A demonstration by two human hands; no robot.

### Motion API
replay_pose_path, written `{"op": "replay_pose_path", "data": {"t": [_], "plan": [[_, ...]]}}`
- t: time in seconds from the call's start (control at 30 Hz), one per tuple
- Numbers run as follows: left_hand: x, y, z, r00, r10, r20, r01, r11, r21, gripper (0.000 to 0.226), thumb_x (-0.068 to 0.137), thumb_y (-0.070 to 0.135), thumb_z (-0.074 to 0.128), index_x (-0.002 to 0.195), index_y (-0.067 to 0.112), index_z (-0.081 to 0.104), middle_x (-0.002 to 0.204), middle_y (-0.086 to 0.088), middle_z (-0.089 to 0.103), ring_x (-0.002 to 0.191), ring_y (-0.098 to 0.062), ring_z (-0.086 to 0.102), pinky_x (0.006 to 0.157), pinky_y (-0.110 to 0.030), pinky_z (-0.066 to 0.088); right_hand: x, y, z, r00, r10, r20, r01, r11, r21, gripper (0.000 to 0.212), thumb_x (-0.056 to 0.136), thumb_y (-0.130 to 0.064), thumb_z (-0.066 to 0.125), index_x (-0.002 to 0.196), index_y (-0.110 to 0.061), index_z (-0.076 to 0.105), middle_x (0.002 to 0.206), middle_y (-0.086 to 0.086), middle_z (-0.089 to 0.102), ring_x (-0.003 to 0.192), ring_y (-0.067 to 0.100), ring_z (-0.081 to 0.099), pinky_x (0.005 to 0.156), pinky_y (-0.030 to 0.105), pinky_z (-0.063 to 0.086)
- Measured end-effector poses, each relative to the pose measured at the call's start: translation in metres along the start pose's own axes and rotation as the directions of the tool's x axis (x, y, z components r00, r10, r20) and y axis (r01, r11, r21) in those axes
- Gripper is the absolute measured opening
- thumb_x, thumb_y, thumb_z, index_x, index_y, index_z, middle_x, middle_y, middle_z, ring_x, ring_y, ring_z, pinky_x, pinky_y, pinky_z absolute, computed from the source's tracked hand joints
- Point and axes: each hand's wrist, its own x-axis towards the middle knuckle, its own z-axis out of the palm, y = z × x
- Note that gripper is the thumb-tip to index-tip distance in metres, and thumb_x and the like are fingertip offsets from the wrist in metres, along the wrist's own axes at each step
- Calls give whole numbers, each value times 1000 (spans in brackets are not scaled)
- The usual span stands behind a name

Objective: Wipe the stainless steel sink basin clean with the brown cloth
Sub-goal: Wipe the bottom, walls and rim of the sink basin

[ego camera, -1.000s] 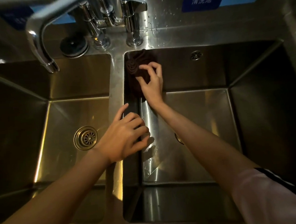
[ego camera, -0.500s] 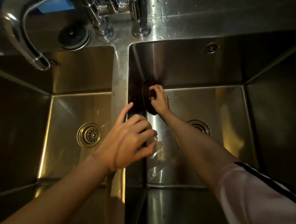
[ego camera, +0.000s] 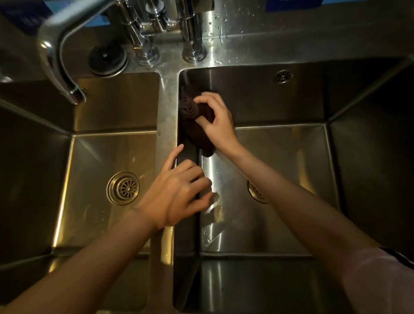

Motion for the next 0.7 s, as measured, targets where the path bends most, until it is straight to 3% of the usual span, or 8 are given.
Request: {"op": "replay_pose_path", "data": {"t": [0.1, 0.17, 0.33, 0.47, 0.6, 0.7], "plan": [[-1, 1, -2, 1000, 1, 12, -1, 1000, -4, 43, 94, 42, 40, 88, 16, 73, 78, 0, 62, 85, -19, 61, 114, -53, 20, 7, -23, -10, 989, -142, 46, 141, 989, 42, 32, 77, 7, 67, 107, -5, 66, 119, 12, 55, 119, 14, 48, 103, 9, 32], [0, 1, -2, 1000, 4, 10, -4, 1000, -4, 44, 94, 42, 39, 88, 16, 73, 77, 0, 62, 85, -19, 61, 114, -53, 21, 10, -23, -11, 984, -163, 71, 162, 987, 21, 32, 78, 6, 67, 108, -5, 65, 121, 13, 55, 121, 14, 47, 103, 10, 32], [0, 0, 0, 1000, 8, -14, -8, 1000, 0, 42, 93, 41, 41, 86, 15, 73, 76, 0, 61, 83, -20, 62, 114, -53, 22, -8, 25, 7, 996, 62, 61, -62, 998, -2, 32, 78, 10, 65, 110, 4, 62, 116, 16, 57, 115, 21, 54, 102, 19, 38], [-1, -4, 4, 1000, 10, -19, -11, 1000, -10, 41, 94, 41, 41, 86, 16, 73, 78, 1, 62, 86, -18, 61, 114, -53, 21, -39, 75, 26, 938, 330, 103, -328, 944, -38, 37, 79, 9, 63, 114, 0, 61, 118, 13, 57, 114, 24, 55, 103, 34, 45], [-2, -6, 9, 1000, 19, -24, -19, 1000, 6, 36, 92, 39, 45, 87, 18, 73, 78, 3, 61, 86, -18, 61, 115, -52, 19, -55, 102, 37, 919, 383, 91, -375, 922, -97, 37, 80, 6, 63, 116, -4, 60, 121, 12, 57, 115, 25, 54, 99, 21, 39], [-2, -8, 10, 999, 27, -24, -27, 1000, 8, 36, 92, 39, 45, 86, 17, 73, 77, 3, 61, 84, -18, 61, 115, -53, 19, -54, 109, 38, 897, 427, 116, -416, 903, -106, 38, 84, 2, 61, 120, -8, 58, 125, 9, 55, 118, 23, 52, 99, 20, 37]]}}
